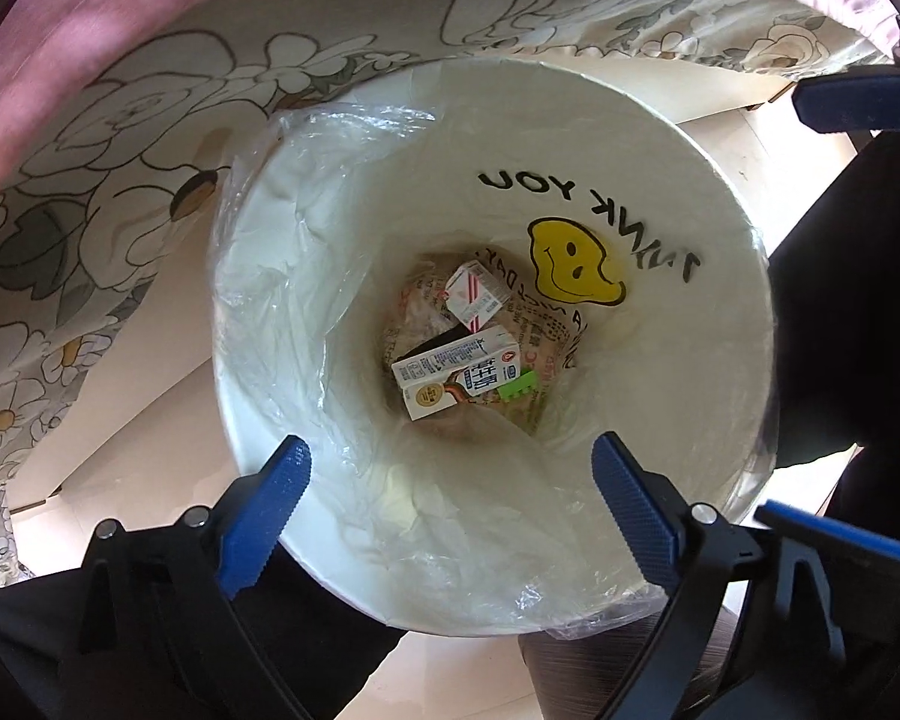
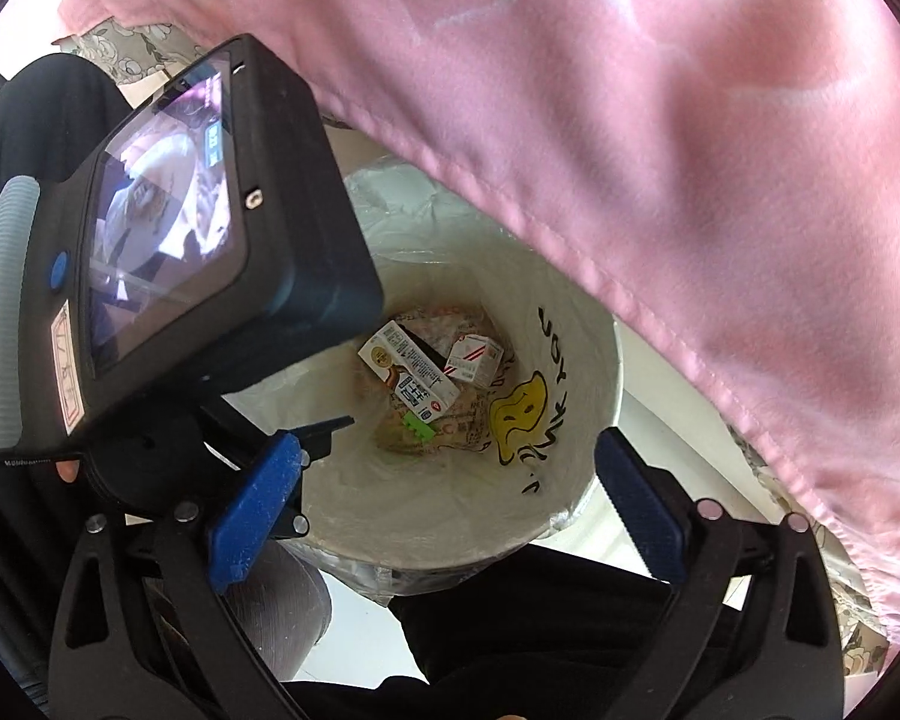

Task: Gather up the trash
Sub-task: 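Open both tools to drop the block and box into the bin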

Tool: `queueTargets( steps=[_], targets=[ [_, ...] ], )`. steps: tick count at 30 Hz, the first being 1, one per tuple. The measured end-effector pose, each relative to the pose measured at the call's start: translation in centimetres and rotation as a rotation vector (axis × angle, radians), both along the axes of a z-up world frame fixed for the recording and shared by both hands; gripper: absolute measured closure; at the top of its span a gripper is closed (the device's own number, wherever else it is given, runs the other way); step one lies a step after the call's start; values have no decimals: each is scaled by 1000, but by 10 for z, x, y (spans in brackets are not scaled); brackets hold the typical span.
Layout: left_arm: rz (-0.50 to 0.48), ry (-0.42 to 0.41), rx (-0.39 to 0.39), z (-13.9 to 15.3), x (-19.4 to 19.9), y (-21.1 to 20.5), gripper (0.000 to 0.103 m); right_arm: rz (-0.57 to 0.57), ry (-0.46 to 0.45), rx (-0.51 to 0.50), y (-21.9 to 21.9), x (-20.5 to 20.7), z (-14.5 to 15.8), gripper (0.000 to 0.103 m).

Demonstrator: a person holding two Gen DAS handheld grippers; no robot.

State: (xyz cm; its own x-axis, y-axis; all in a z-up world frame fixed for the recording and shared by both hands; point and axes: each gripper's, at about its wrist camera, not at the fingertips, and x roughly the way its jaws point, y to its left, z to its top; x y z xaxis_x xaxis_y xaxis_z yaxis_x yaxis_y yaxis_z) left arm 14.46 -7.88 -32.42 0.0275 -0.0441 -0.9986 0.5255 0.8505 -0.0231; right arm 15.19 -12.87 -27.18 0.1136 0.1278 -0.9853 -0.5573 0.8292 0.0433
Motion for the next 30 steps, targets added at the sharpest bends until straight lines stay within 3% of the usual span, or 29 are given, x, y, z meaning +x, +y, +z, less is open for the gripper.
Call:
queueTargets(
  steps=[18, 30],
  targets=[
    [8, -67, -12, 26, -2, 7, 7, 1, -24, 4, -8, -6, 3, 7],
    [33, -135, -47, 60, -10, 15, 7, -26, -95, 77, -24, -20, 31, 7]
  ],
)
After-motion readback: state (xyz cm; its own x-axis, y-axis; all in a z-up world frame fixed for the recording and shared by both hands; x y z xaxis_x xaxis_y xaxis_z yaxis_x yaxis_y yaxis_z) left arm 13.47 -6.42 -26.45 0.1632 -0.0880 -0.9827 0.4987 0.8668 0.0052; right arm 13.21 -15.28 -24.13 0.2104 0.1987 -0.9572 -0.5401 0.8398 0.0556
